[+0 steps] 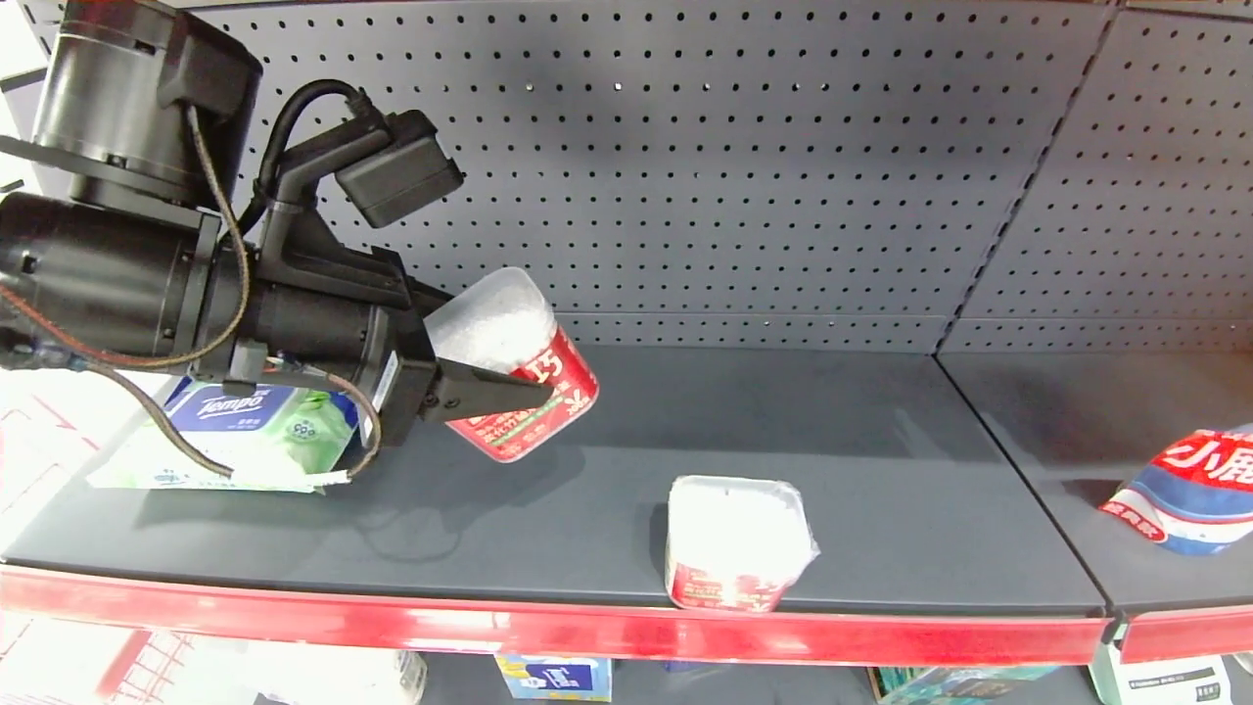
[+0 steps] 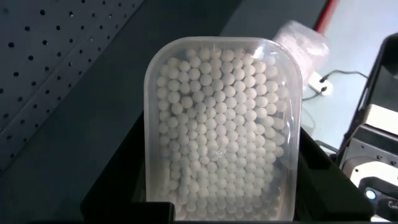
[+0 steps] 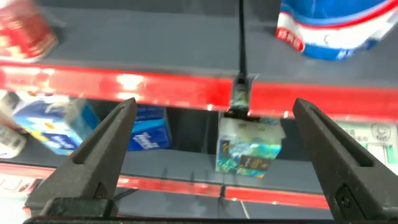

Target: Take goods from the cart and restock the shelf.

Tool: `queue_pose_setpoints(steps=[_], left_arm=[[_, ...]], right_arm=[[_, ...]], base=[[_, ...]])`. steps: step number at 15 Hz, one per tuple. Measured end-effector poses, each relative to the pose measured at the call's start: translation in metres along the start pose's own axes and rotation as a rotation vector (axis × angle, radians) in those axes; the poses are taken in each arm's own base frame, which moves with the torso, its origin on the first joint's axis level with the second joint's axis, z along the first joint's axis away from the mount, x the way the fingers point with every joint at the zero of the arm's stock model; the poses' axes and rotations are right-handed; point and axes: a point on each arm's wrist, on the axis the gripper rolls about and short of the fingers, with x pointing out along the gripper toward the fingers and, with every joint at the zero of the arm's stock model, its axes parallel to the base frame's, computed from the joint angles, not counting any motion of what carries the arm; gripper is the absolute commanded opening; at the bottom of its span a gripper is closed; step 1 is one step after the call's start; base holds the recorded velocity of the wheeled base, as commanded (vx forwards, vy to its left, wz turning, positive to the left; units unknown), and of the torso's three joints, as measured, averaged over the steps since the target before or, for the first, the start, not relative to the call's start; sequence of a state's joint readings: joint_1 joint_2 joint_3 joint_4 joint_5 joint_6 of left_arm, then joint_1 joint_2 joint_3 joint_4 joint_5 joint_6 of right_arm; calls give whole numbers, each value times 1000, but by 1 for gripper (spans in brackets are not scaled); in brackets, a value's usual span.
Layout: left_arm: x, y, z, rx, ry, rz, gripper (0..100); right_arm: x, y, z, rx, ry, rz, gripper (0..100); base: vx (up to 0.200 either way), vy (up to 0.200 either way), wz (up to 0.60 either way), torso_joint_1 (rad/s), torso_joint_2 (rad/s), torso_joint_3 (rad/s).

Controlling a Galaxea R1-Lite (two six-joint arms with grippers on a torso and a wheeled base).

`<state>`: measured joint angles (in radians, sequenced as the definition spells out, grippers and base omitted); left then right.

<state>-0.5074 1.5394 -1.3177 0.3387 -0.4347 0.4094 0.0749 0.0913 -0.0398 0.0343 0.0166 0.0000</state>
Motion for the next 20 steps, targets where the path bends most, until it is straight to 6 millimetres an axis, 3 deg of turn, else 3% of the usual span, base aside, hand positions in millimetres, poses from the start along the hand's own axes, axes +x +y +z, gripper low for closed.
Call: queue_pose_setpoints(steps=[9, 15, 18, 20], left_arm=[[1, 3, -3, 0, 5, -2, 0], [19, 10, -3, 92, -7, -35, 0], [27, 11, -5, 105, 2, -55, 0], [30, 13, -3, 107, 0, -56, 0]], right_arm=[[0, 0, 0, 0, 0, 0, 100], [0, -1, 0, 12, -2, -30, 100], [1, -4, 3, 66, -73, -168, 100], [2, -3, 1, 18, -59, -117, 100]], base=[[0, 0, 0, 0, 0, 0], [0, 0, 0, 0, 0, 0], [0, 0, 0, 0, 0, 0], [0, 0, 0, 0, 0, 0]])
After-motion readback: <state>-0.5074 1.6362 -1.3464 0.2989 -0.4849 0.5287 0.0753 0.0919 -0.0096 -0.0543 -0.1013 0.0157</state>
